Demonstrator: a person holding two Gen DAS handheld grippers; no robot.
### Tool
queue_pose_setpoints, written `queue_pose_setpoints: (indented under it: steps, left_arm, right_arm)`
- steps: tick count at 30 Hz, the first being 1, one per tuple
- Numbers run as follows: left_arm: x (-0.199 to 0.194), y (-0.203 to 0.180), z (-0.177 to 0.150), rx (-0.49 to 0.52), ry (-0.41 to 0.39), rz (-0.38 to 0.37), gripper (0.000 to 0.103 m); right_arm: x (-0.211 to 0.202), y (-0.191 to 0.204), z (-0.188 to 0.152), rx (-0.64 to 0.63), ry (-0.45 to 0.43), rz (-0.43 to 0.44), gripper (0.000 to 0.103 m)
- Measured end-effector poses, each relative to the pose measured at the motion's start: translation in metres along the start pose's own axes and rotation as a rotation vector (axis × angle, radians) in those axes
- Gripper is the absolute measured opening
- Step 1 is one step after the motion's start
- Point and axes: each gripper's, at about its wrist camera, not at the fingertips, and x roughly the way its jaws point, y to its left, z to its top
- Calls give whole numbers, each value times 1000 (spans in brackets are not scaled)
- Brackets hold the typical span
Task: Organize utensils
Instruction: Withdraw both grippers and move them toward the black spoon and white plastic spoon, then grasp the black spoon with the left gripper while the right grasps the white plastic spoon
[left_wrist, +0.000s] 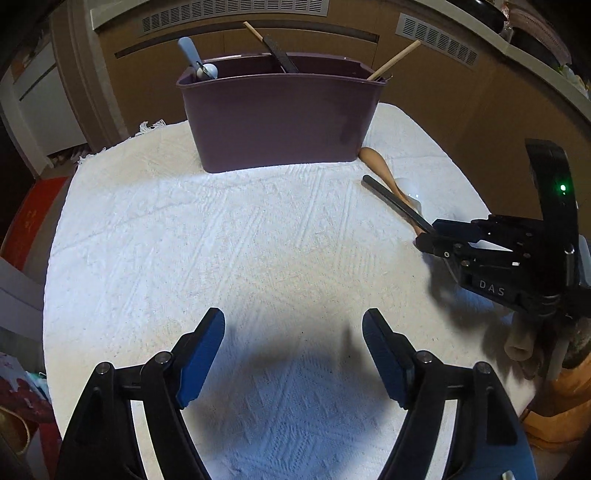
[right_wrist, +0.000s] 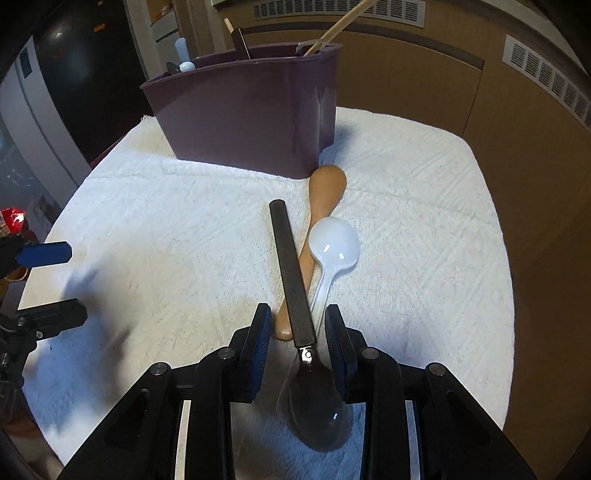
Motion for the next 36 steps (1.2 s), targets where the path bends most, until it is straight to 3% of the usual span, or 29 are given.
queue_pose_setpoints:
  steps: [4, 5, 9, 14, 19, 22, 27, 29, 33, 36]
  left_arm:
    - [-1, 10, -4, -26, -2, -5, 74]
    - [0, 11, -4, -30, -2, -6, 74]
    - [2, 15, -6, -46, 3, -20, 74]
    - [-1, 27, -8, -76, -6, -21, 74]
    - [-9, 47, -13, -121, -20, 8, 74]
    - [-13, 61, -19, -153, -19, 26, 74]
    - [-9, 76, -30, -211, 18, 23, 74]
    - [-6, 74, -32, -231, 45, -47, 74]
    - [0, 45, -30, -204, 89, -203, 73]
    - [6, 14, -26, -135, 115, -225, 73]
  right_arm:
    - [-7, 8, -10, -24, 34, 12, 28]
    - [-8, 10, -12, -30, 41, 1, 13]
    - [-23, 17, -23, -29, 47, 19, 13]
    - [-35, 42, -23, 24, 51, 155, 12]
    - [-19, 86, -11, 34, 78, 308, 13]
    - [-6, 112, -10, 4, 100, 353, 14]
    - [-9, 122, -12, -58, 73, 322, 15]
    - [-20, 113, -11, -61, 30, 288, 20]
    - [-44, 75, -10, -31, -70, 122, 45]
    - [-58, 49, -16, 0, -117, 10, 46]
